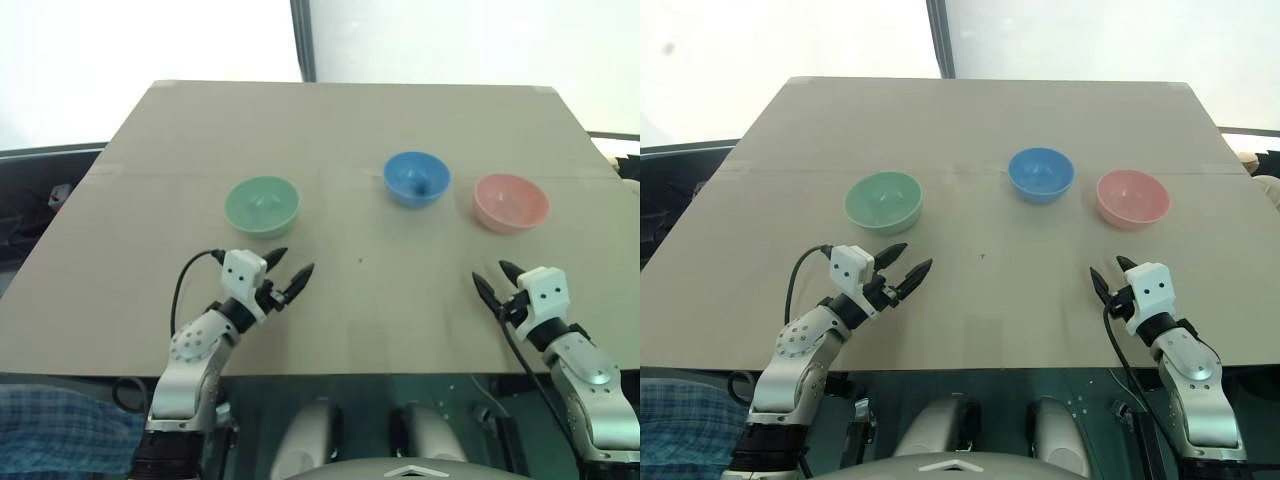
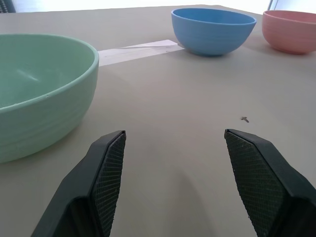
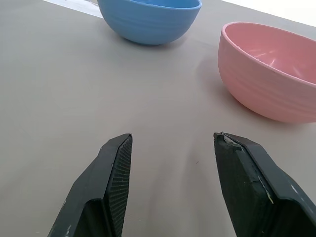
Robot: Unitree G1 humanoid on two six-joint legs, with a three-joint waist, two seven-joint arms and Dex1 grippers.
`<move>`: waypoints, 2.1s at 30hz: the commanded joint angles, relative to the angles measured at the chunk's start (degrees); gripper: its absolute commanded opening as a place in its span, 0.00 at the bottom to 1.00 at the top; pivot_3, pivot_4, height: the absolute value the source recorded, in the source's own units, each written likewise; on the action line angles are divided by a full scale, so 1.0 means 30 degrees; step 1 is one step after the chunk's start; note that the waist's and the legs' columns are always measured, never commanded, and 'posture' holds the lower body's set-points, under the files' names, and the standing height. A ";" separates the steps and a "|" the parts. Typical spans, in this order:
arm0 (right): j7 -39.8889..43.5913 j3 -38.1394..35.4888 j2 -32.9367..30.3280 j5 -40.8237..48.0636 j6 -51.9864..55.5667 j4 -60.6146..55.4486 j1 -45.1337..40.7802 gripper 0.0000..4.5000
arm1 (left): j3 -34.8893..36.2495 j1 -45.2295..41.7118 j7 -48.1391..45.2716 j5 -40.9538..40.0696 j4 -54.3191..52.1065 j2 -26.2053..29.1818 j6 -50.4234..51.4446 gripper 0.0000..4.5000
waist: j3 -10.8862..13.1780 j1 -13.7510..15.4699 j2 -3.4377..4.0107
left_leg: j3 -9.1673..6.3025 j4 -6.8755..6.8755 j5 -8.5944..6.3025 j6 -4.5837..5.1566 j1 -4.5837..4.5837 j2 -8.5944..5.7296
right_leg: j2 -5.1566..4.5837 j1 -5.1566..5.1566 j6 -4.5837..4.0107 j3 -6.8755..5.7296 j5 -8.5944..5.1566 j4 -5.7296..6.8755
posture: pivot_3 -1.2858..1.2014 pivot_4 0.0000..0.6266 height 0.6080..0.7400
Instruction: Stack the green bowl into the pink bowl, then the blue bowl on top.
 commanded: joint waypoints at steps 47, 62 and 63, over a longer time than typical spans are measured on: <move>0.5390 0.5369 -0.5829 -0.5591 0.2041 1.3933 -1.5604 0.34 | -0.0675 -0.0992 -0.5108 -0.5340 -0.2370 -0.0385 0.0079 0.75 | 0.0006 -0.0043 0.0006 | 0.0006 0.0023 0.0042 -0.0054 -0.0019 -0.0014 | 0.0024 0.0024 0.0001 -0.0012 0.0002 -0.0034 | 0.52 0.24 1.00; 0.7807 0.5774 -0.6634 -0.5600 0.1347 1.0161 -1.4080 0.00 | -0.0505 -0.0764 -0.5137 -0.5190 -0.2273 -0.0378 -0.0098 0.75 | 0.0007 -0.0015 0.0011 | 0.0004 0.0020 0.0041 -0.0056 -0.0019 -0.0010 | 0.0013 0.0020 0.0001 -0.0008 0.0003 -0.0028 | 0.52 0.24 1.00; 0.8757 0.5874 -0.6964 -0.5232 0.1738 0.8637 -1.3433 0.00 | -0.0463 -0.0733 -0.5157 -0.5194 -0.2271 -0.0320 -0.0081 0.75 | 0.0007 -0.0017 0.0011 | 0.0002 0.0016 0.0040 -0.0053 -0.0023 -0.0009 | 0.0013 0.0016 0.0001 -0.0008 0.0003 -0.0032 | 0.52 0.24 1.00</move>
